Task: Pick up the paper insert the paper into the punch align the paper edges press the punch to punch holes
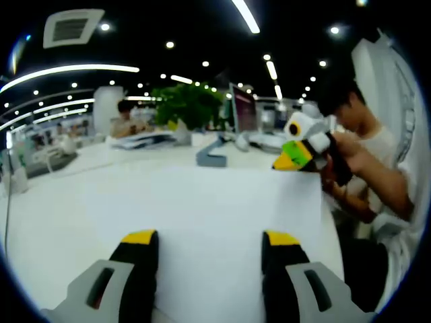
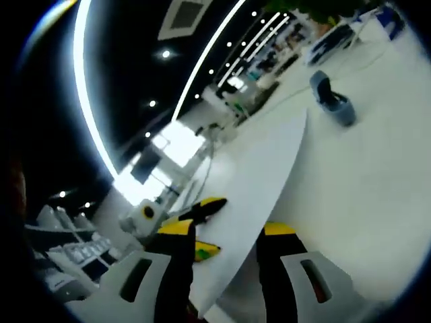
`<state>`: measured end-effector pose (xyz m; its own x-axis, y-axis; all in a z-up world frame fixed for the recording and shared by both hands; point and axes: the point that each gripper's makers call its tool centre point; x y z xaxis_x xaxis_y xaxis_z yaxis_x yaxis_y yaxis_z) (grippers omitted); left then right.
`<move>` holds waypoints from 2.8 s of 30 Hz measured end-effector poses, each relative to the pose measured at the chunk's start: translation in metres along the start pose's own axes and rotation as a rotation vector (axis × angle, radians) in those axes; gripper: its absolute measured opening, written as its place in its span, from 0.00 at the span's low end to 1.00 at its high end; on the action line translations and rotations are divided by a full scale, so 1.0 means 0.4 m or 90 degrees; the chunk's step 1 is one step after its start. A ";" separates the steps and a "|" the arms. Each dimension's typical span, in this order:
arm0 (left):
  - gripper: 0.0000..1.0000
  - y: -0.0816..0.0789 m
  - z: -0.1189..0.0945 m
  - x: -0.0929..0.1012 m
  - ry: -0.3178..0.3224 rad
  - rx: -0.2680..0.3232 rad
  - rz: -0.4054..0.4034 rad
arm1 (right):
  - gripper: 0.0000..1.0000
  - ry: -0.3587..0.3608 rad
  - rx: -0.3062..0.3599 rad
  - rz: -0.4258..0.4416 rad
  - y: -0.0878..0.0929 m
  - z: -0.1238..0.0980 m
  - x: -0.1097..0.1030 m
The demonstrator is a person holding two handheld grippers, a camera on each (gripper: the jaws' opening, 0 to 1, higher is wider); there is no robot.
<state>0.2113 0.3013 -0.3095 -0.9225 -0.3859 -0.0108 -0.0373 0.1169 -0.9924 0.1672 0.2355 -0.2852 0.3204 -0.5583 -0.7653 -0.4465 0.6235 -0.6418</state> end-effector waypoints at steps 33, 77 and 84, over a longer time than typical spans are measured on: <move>0.62 -0.001 0.002 0.001 -0.002 0.002 0.000 | 0.06 0.018 -0.028 0.031 0.003 0.009 0.051; 0.66 -0.118 -0.192 0.064 -0.090 0.139 -0.532 | 0.04 0.017 0.010 0.199 -0.032 0.041 0.059; 0.63 -0.135 -0.204 0.162 -0.027 0.124 -0.575 | 0.04 -0.014 0.038 0.290 -0.045 0.083 0.038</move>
<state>0.1222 0.3446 -0.2465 -0.5601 -0.2894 0.7762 -0.6665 -0.3990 -0.6297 0.2075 0.2341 -0.2868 0.1206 -0.2091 -0.9704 -0.4967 0.8337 -0.2414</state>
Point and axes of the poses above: the point that each gripper's makers call its tool centre point, and the gripper's own axes: z roughly forward along the fingers, x roughly to its right, y roughly out of its underside, and after that the axes turned 11 degrees about x, right-handed
